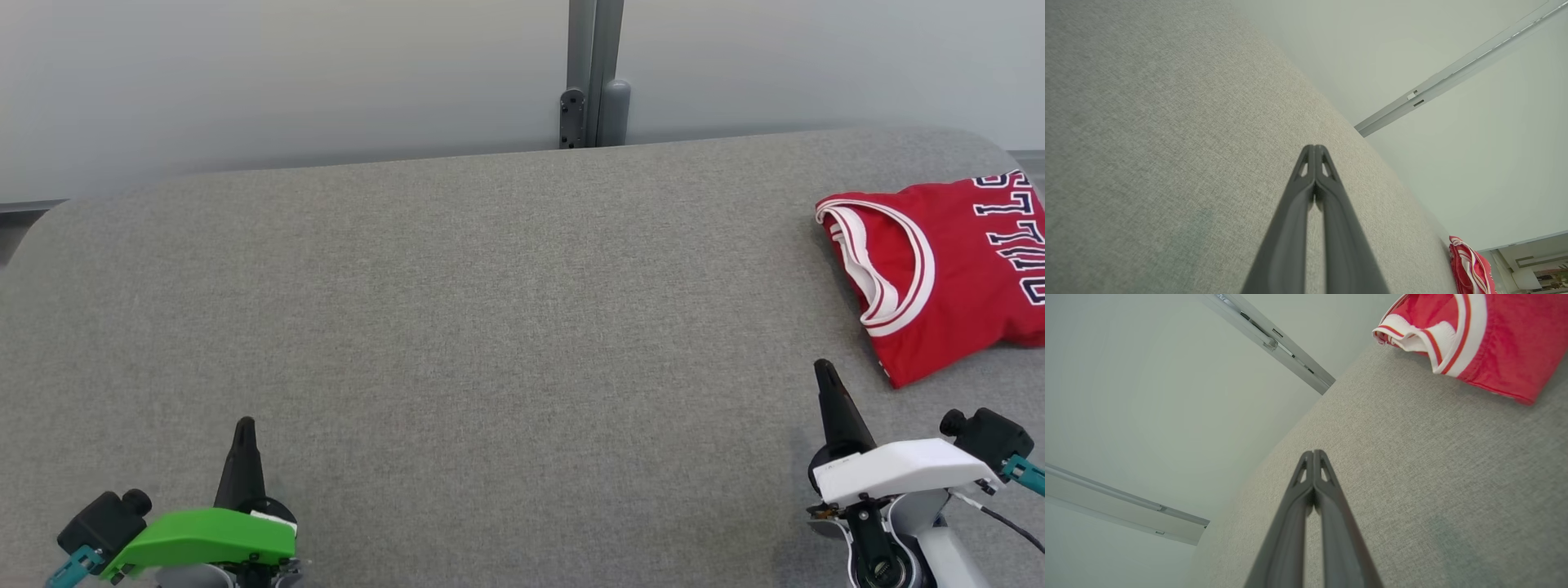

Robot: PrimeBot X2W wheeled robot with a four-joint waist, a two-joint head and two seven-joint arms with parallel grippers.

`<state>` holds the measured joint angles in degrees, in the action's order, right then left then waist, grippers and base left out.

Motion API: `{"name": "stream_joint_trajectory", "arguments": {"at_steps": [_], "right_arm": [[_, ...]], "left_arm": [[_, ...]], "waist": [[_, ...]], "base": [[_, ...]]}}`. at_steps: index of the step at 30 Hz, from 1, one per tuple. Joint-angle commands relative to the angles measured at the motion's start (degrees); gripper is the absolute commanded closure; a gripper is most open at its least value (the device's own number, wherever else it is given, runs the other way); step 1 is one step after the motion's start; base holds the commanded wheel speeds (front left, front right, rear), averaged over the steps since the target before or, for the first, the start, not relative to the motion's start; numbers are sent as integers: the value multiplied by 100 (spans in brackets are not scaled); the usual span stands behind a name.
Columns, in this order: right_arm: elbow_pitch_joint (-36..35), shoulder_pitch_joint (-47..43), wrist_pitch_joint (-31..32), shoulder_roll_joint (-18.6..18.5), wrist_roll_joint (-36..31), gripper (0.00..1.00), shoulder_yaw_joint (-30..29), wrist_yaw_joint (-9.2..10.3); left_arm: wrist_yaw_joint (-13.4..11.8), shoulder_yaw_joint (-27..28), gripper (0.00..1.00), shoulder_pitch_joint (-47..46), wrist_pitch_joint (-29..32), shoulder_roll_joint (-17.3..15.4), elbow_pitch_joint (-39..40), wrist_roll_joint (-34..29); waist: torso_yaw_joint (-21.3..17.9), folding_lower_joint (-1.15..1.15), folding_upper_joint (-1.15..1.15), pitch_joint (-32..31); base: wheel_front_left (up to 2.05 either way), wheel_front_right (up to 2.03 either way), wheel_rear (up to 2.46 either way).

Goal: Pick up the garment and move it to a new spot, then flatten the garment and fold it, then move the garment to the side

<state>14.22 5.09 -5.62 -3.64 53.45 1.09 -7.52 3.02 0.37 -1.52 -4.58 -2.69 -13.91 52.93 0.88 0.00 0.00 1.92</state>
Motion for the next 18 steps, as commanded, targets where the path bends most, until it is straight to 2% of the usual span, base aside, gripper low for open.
{"name": "stream_joint_trajectory", "arguments": {"at_steps": [1,18], "right_arm": [[-71,109,38,-43,193,100,-39,1],[-67,115,318,-50,1254,100,-188,1]], "left_arm": [[46,53,100,-168,51,-33,53,171],[164,210,100,-266,343,-37,37,1209]], "waist": [[-1,0,0,-3],[-20,0,0,-39]], "base": [[0,0,0],[0,0,0]]}}
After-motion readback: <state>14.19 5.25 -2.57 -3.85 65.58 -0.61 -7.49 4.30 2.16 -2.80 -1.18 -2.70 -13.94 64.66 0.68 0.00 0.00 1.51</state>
